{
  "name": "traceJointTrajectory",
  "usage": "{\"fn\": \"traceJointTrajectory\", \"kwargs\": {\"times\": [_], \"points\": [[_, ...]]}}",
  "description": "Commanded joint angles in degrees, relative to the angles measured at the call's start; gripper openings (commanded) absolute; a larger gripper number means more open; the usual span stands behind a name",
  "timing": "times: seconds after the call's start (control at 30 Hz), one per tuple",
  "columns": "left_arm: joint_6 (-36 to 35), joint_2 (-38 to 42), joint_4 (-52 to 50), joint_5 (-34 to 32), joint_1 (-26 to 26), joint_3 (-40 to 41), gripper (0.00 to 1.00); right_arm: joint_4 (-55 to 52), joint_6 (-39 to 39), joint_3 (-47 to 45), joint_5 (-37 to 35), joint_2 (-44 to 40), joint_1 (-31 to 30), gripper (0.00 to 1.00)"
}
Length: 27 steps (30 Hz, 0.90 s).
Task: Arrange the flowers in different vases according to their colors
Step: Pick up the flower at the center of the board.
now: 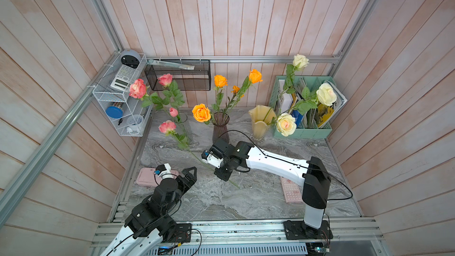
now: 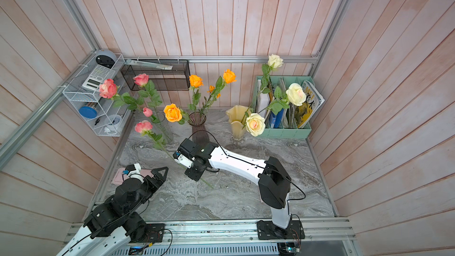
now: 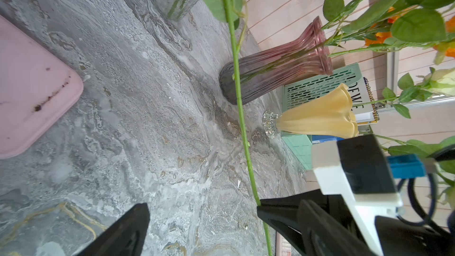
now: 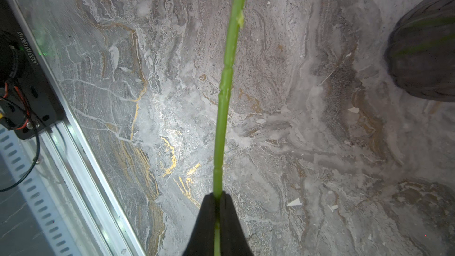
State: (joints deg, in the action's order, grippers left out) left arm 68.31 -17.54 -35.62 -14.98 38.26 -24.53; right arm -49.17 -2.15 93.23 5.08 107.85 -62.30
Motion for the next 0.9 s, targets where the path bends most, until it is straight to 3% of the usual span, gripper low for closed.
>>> {"fn": "traceJointTrajectory", "kwargs": {"times": [0.0,0.13,0.63,0.73,0.87], "points": [[2.53,-1.81,9.24,1.51,-0.17,2.63,1.0,-1.57,0.75,1.95,1.46,-0.53,-0.71,0.0],[4.38,-5.07,19.17,2.49,-0.16,5.75,1.0,-2.06,0.83,2.02,1.86,-1.04,-1.19,0.0],[4.85,-11.98,28.93,-1.44,-0.97,8.74,0.99,-2.6,2.15,0.57,4.03,-5.29,-3.7,0.0],[3.89,-12.97,31.88,-1.7,-1.44,8.92,0.86,-2.42,2.72,-0.2,3.78,-6.22,-4.45,0.0],[1.45,-14.78,33.07,-1.21,-1.61,7.54,0.52,-1.91,3.3,-1.23,4.05,-7.11,-4.66,0.0]]}}
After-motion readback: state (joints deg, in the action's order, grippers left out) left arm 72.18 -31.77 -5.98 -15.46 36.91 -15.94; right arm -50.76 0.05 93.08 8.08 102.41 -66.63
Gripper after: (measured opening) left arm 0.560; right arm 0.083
